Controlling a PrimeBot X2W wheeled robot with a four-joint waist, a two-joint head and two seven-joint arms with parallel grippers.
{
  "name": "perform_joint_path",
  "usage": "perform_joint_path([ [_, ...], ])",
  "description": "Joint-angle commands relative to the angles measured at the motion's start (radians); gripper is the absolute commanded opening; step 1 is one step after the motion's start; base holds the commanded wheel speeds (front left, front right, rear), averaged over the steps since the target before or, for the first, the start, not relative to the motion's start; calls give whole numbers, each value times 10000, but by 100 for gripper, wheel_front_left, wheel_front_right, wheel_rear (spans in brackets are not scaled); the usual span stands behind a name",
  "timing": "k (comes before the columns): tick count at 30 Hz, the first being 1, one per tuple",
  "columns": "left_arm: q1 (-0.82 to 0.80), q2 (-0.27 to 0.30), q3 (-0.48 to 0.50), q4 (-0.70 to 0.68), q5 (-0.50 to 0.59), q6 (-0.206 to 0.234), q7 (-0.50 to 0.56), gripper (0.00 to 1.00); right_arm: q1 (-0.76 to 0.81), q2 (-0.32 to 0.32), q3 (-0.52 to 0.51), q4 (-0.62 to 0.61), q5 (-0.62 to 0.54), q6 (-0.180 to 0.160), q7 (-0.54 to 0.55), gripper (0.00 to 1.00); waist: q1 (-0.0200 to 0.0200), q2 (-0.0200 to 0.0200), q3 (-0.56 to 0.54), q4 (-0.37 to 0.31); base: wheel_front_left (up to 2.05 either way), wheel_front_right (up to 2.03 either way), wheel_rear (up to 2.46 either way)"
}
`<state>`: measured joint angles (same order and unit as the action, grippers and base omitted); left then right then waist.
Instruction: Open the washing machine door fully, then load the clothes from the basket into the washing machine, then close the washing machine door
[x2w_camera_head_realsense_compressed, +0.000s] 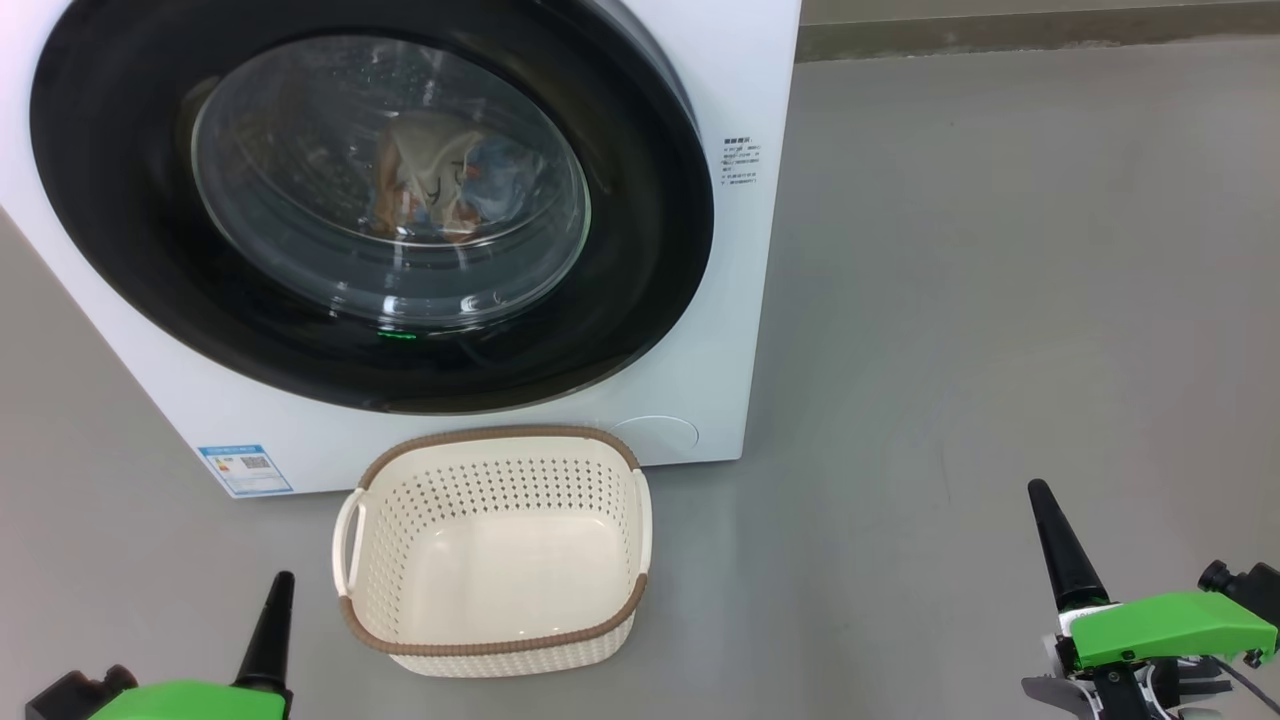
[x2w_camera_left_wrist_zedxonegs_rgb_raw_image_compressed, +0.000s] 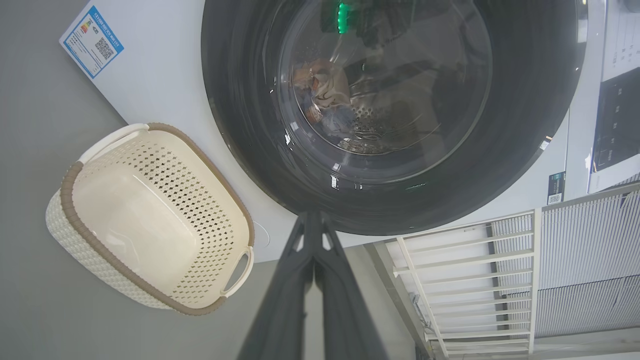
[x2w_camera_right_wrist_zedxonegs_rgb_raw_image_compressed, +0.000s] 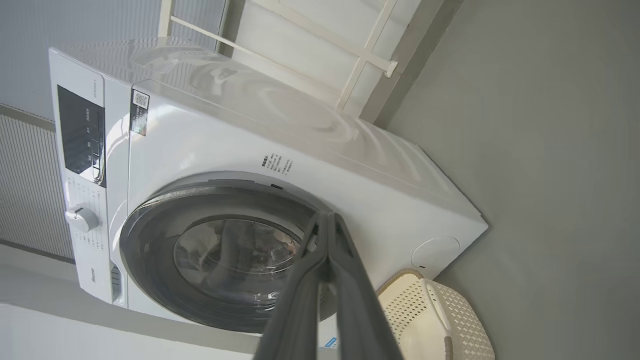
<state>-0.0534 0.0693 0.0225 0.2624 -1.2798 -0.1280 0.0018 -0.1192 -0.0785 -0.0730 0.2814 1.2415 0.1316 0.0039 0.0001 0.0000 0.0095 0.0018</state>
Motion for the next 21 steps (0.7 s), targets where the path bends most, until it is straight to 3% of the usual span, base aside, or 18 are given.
perform_joint_path([
  [1, -459, 114, 326, -192, -178, -22, 92, 0, -108, -7, 118, -299, 223, -5, 76, 0, 0, 0, -2, 0, 0, 0, 0],
  [21, -509, -57, 664, -181, -1974, -25, 681, 0, 19, 159, -192, -338, 2209, -8, 667, 0, 0, 0, -38, -10, 0, 0, 0],
])
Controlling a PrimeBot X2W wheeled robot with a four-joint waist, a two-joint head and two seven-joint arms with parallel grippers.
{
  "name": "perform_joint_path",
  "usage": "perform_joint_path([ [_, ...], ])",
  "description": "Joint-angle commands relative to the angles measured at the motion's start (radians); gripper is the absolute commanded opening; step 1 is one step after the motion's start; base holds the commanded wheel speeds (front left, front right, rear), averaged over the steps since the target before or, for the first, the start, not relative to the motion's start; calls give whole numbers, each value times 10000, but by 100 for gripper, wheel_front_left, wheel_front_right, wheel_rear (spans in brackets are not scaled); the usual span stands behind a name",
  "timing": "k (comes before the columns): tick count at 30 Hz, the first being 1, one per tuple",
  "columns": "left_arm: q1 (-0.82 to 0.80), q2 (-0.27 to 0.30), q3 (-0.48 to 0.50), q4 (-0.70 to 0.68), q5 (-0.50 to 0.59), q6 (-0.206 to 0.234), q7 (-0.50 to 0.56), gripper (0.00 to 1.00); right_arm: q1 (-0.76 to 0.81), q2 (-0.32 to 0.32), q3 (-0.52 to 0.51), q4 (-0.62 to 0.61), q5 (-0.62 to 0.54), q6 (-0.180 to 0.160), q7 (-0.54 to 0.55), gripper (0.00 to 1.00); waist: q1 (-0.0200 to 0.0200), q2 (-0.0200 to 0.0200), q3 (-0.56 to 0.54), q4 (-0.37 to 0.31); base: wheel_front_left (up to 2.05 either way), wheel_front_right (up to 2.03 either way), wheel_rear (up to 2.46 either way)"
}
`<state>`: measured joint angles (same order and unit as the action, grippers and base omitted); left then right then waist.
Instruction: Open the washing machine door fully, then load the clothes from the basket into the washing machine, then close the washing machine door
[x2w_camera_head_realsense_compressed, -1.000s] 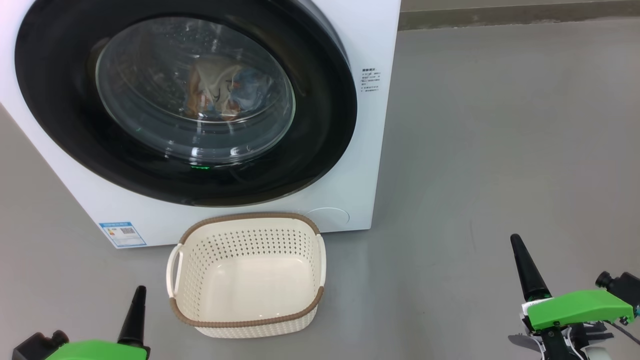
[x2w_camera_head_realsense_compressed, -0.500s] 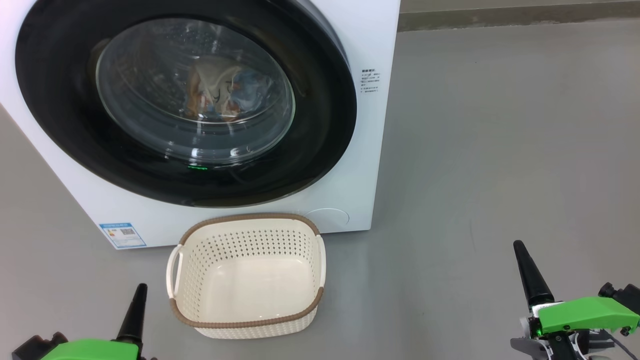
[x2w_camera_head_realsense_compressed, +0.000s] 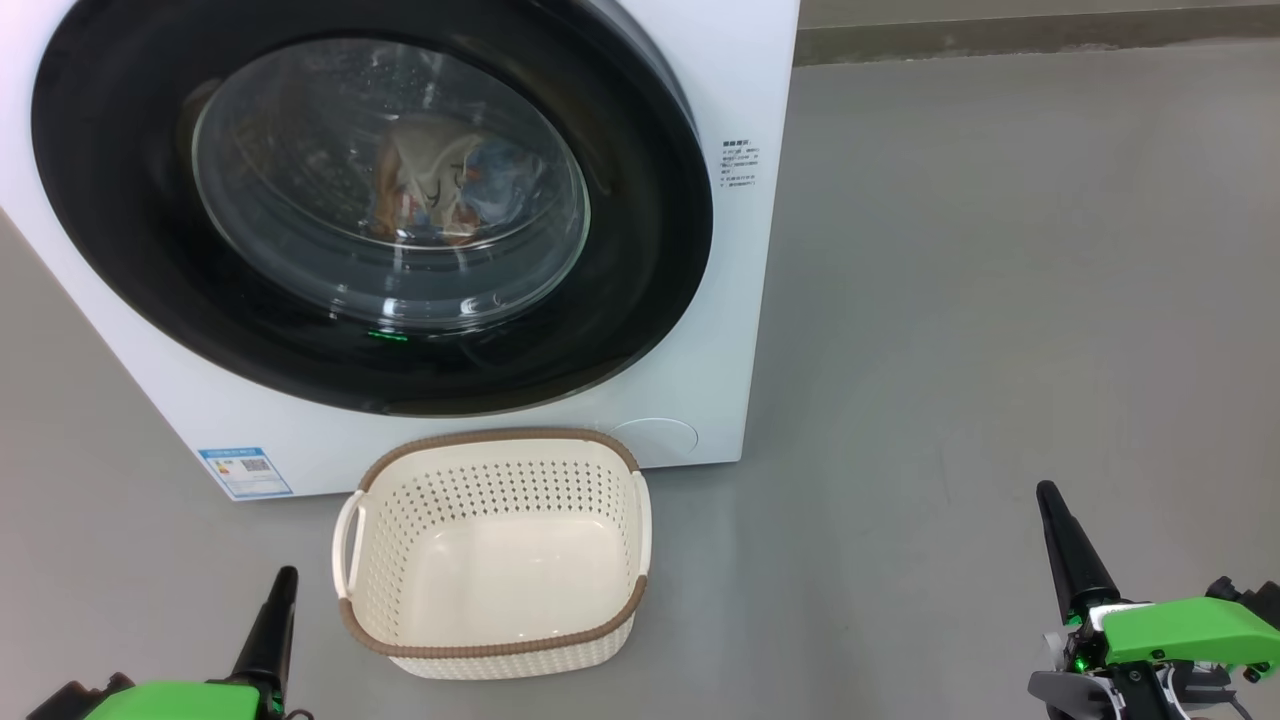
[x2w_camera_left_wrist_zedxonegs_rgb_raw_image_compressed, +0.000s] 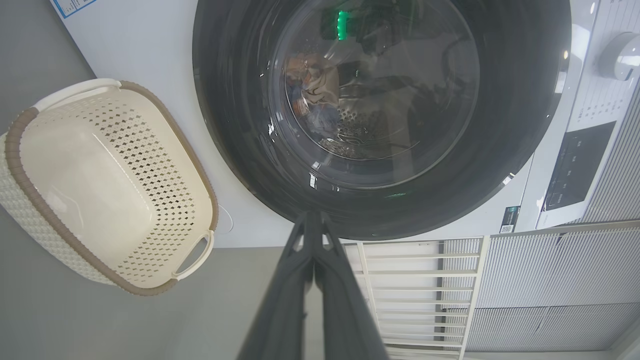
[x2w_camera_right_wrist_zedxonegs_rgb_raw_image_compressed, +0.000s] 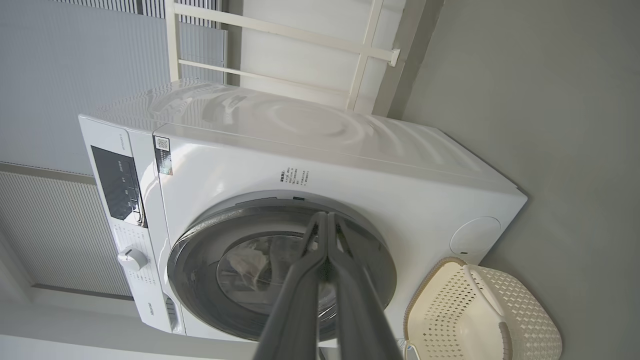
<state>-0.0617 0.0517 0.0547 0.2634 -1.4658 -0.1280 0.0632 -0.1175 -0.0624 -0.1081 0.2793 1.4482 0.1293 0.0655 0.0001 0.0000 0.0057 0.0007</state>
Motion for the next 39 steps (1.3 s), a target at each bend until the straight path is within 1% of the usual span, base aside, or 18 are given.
perform_joint_path([
  [1, -428, 111, 359, -191, -204, -25, 97, 0, 8, 7, 144, -319, 242, 15, 81, 0, 0, 0, -2, 0, 0, 0, 0],
  [15, -463, -6, 589, -184, -1428, -27, 499, 0, 95, 121, -67, -345, 1596, 14, 485, 0, 0, 0, -26, -7, 0, 0, 0],
  [39, -463, -9, 594, -183, -1425, -27, 503, 0, 95, 121, -68, -345, 1595, 14, 486, 0, 0, 0, -26, -7, 0, 0, 0],
])
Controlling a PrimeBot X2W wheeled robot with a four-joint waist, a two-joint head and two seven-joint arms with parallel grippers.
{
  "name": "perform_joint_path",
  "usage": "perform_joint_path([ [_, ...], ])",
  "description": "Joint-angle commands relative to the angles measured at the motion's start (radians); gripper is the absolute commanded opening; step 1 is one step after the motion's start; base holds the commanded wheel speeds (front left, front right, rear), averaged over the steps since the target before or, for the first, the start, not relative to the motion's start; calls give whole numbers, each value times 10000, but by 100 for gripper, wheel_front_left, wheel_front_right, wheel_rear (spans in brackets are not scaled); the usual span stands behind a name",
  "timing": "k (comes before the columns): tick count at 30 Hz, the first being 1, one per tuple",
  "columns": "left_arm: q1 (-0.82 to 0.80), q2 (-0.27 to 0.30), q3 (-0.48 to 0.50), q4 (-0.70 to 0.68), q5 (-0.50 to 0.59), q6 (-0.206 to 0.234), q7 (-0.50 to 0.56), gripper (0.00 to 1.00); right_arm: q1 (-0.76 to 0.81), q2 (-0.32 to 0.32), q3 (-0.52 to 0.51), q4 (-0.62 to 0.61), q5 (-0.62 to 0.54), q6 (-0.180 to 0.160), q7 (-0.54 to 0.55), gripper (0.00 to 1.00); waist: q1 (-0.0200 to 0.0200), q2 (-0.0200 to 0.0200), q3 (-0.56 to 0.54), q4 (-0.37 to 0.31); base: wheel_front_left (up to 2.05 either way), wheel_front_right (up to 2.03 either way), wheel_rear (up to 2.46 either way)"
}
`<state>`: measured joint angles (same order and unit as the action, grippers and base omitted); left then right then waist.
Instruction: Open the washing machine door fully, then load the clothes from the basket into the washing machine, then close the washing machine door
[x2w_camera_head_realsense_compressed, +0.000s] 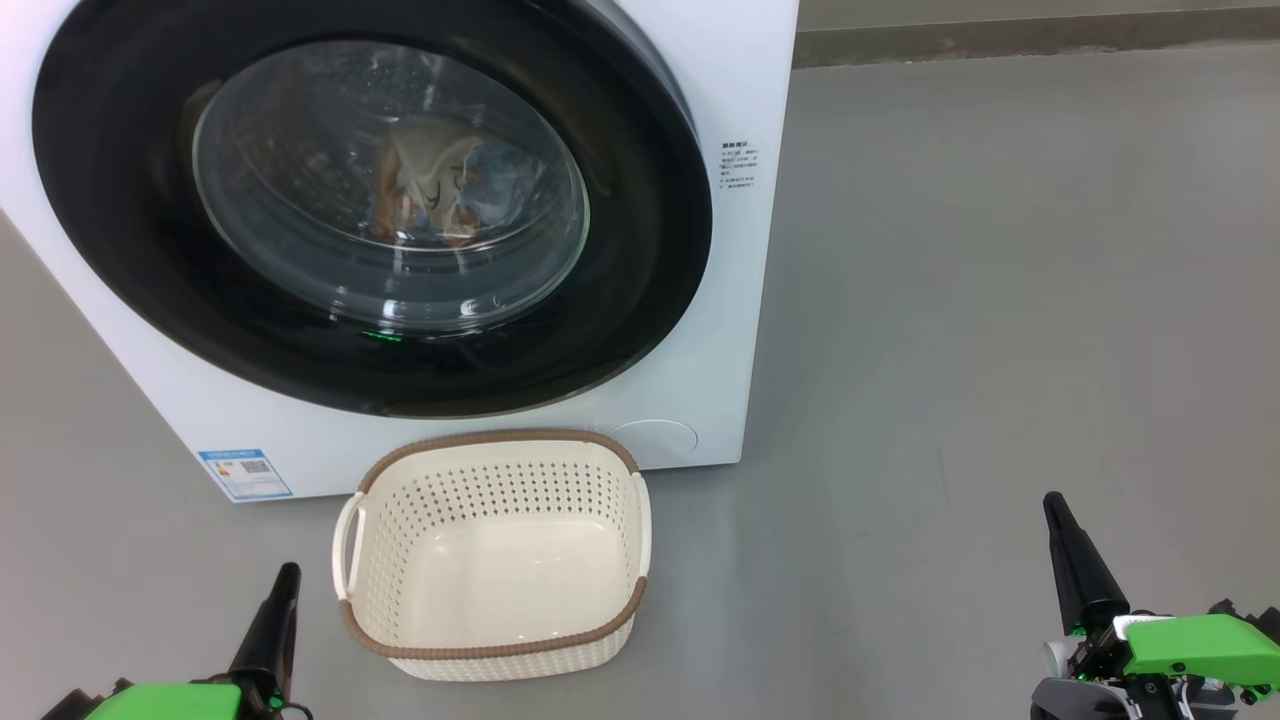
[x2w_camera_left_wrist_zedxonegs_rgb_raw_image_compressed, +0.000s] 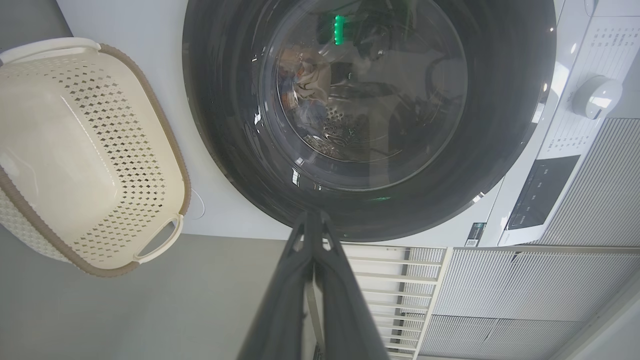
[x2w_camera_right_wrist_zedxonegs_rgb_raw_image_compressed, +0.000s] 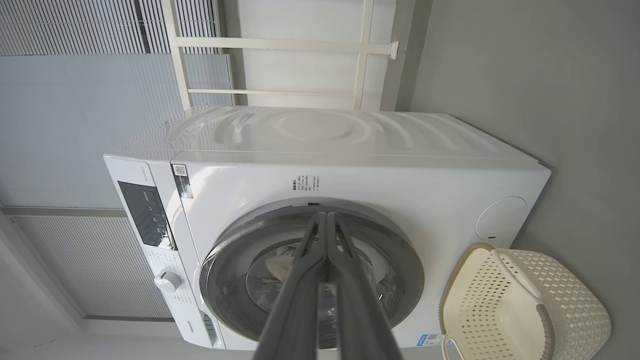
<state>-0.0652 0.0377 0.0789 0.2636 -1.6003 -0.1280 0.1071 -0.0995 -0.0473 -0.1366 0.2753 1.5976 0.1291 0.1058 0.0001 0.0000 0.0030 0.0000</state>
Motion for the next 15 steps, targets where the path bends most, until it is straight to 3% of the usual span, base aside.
perform_joint_path([
  [1, -428, 131, 352, -185, -80, -27, 64, 0, -85, -30, 218, -305, 101, 16, 83, 0, 0, 0, 0, 0, 0, 0, 0],
  [15, -428, 130, 354, -185, -79, -27, 65, 0, -85, -30, 217, -305, 101, 16, 83, 0, 0, 0, 0, 0, 0, 0, 0],
])
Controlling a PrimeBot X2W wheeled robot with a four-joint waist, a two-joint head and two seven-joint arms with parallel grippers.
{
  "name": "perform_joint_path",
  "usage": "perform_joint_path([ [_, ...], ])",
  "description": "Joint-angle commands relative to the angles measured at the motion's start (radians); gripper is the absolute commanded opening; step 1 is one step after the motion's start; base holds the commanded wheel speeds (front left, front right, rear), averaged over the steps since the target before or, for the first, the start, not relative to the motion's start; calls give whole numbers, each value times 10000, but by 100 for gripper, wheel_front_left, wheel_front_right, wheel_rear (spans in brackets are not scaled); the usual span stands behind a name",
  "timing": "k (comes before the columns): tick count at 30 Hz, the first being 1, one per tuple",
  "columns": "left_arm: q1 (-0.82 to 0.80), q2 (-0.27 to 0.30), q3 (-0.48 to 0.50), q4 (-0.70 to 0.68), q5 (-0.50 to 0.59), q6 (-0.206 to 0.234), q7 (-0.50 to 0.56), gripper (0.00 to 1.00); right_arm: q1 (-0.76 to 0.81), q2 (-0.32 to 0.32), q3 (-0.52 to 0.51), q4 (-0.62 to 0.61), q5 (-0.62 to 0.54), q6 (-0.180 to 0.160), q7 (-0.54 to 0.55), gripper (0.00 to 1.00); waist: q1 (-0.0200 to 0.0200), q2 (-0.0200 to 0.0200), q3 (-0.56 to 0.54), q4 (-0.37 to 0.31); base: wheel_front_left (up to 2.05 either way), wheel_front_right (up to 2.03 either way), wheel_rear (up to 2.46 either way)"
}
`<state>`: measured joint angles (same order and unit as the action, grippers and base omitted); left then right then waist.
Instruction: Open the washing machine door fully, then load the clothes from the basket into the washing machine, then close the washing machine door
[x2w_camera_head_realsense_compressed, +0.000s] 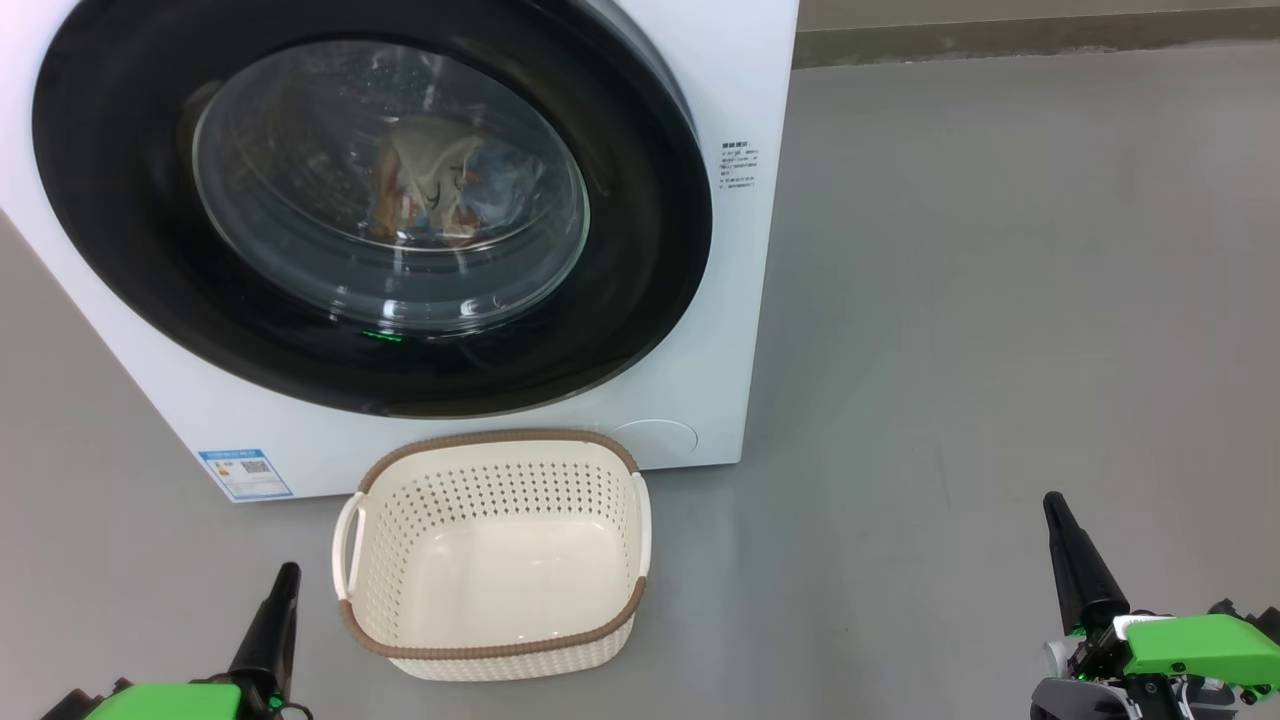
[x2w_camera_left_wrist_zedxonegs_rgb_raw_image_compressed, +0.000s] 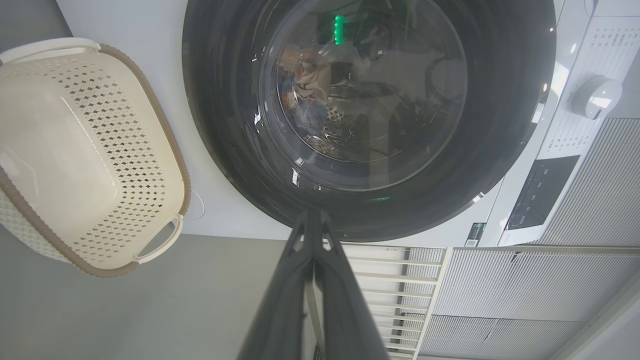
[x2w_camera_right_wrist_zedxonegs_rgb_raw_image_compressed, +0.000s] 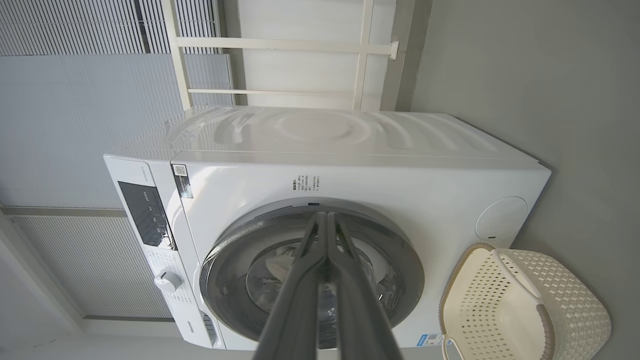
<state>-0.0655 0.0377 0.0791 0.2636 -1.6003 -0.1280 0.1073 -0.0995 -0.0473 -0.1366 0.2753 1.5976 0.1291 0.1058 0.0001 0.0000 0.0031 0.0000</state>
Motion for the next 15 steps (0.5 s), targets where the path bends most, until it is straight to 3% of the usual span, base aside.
perform_joint_path([
  [1, -425, 130, 352, -185, -79, -27, 63, 0, -85, -30, 217, -305, 101, 16, 83, 0, -1, 0, 0, 0, 0, 0, 0],
  [15, -425, 129, 353, -185, -78, -27, 64, 0, -86, -30, 217, -305, 101, 16, 83, 0, -1, 0, 0, 0, 0, 0, 0],
])
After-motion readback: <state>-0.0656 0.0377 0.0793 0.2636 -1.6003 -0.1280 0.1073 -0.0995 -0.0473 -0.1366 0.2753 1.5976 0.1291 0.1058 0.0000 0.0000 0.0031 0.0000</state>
